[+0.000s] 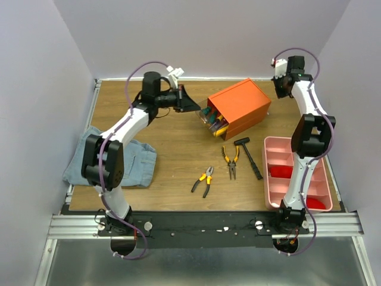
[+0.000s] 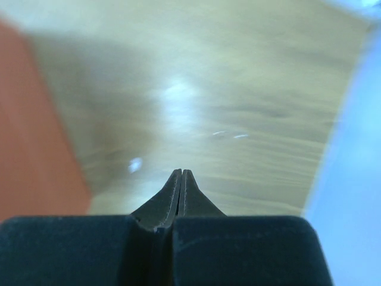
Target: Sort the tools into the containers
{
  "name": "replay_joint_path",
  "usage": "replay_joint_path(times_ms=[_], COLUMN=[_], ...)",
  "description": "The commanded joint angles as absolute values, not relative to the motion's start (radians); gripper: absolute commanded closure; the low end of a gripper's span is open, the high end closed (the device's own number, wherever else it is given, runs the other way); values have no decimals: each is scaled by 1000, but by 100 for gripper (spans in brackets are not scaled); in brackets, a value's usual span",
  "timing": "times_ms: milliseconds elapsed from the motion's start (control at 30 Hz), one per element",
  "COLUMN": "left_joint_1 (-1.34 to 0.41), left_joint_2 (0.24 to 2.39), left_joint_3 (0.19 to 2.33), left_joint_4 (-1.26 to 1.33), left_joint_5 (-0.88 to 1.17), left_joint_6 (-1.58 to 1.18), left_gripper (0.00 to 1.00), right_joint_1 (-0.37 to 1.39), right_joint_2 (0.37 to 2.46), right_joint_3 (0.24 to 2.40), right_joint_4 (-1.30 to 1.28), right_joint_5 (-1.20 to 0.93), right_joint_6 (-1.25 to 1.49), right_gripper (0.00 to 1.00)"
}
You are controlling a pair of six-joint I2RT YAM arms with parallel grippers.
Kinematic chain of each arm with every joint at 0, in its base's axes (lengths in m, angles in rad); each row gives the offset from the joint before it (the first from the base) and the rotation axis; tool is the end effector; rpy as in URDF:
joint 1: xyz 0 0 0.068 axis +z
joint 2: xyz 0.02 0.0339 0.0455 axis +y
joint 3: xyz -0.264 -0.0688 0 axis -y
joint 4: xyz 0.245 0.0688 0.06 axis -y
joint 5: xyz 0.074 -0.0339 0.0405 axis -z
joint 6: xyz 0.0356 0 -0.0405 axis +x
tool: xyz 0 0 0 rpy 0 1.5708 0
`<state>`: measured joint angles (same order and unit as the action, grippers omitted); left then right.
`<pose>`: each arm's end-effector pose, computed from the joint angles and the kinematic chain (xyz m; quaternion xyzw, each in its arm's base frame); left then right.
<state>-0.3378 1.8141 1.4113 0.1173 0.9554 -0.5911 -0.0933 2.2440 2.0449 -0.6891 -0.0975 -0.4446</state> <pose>0.3897 -0.1677 0.3023 0.1835 0.7400 -0.5674 0.3110 0.5038 -0.0437 0.2453 -0.1805 0.9239 -0.0446 0.3345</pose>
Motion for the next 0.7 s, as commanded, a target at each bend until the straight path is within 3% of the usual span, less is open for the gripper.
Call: replay_joint_path(times_ms=[0, 233, 400, 667], left_joint_1=[-279, -270, -279, -327], left_joint_2=[1746, 1789, 1838, 1928], left_joint_3=[1263, 1212, 1224, 1321], left_joint_4=[22, 21, 100, 155], left_joint_5=[913, 885, 882, 900], left_joint_6=[-476, -448, -489, -558], left_gripper=[100, 100, 100, 100], right_joint_1=[-101, -43, 38, 49], right_joint_2=[2178, 2123, 2074, 2163], right_joint_3=[2174, 2120, 1990, 1930], right_joint_4=[-604, -831, -885, -931], right_joint_5=[5, -524, -584, -451], right_joint_6=[-420, -402, -448, -521], right_gripper=[99, 99, 99, 99])
